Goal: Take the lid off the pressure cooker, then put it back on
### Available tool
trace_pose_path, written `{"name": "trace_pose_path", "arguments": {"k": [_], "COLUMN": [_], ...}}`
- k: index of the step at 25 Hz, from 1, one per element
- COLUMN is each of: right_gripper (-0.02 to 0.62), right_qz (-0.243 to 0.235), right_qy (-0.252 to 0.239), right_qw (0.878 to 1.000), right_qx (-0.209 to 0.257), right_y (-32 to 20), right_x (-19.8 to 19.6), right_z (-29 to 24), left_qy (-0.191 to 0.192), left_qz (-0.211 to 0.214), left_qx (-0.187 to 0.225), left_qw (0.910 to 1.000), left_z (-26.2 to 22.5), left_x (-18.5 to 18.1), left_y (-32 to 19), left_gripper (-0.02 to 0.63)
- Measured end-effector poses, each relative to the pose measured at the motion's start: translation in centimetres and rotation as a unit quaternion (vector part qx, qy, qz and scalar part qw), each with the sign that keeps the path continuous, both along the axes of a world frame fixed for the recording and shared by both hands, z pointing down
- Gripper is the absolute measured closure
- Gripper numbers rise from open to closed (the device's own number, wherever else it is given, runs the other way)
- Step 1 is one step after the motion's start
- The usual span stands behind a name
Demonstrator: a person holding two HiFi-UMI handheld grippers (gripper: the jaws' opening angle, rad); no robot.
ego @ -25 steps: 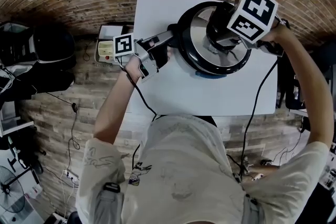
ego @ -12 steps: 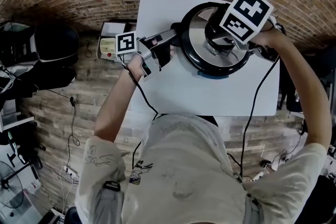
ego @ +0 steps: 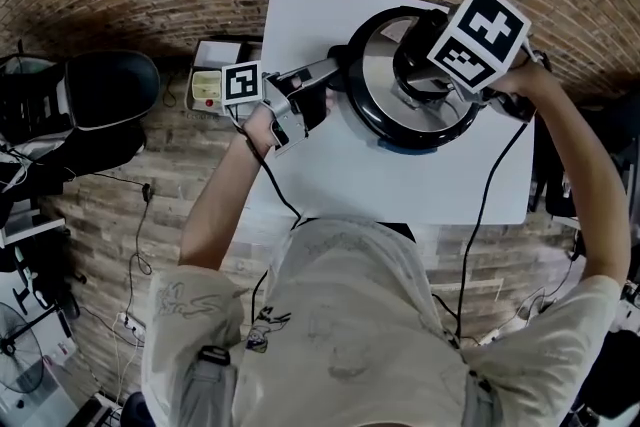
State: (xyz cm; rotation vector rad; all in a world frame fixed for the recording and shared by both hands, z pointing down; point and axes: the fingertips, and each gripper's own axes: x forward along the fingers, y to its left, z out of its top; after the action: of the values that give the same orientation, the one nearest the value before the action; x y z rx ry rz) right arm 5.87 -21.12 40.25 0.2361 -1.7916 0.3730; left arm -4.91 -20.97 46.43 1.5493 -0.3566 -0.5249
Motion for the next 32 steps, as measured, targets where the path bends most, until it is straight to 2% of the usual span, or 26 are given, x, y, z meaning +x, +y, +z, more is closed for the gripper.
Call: {"name": "trace_pose_path", "arguments": {"k": [7, 10, 15, 19, 22, 32], "right_gripper": [0.290, 0.290, 0.288, 0.285, 0.279, 0.279], "right_qz": [-0.050, -0.106, -0.208, -0.292, -0.308, -0.309], "right_qy": [0.017, 0.015, 0.034, 0.057, 0.082, 0.076], "right_qw": [0.999, 0.994, 0.977, 0.955, 0.948, 0.948], "right_qx": [-0.003, -0.004, 0.001, 0.009, -0.003, -0.003], "right_y": [0.3, 0.8, 1.5, 2.0, 2.4, 2.4], "right_x": [0.2, 0.1, 0.1, 0.1, 0.4, 0.4], "right_z": [0.0, 0.1, 0.0, 0.0, -0.1, 0.0], "left_qy": [0.000, -0.001, 0.002, 0.000, 0.001, 0.001], "left_qz": [0.001, 0.002, 0.004, 0.007, 0.009, 0.007], "left_qx": [0.001, 0.000, 0.000, 0.000, 0.002, 0.000], "left_qw": [1.0000, 1.0000, 1.0000, 1.0000, 1.0000, 1.0000], "left_z": [0.0, 0.0, -0.3, -0.3, -0.4, -0.4], "left_x": [0.1, 0.1, 0.2, 0.3, 0.3, 0.2], "left_y": [0.0, 0.0, 0.1, 0.1, 0.1, 0.1], "left_gripper": [0.489, 0.489, 0.489, 0.489, 0.489, 0.489]}}
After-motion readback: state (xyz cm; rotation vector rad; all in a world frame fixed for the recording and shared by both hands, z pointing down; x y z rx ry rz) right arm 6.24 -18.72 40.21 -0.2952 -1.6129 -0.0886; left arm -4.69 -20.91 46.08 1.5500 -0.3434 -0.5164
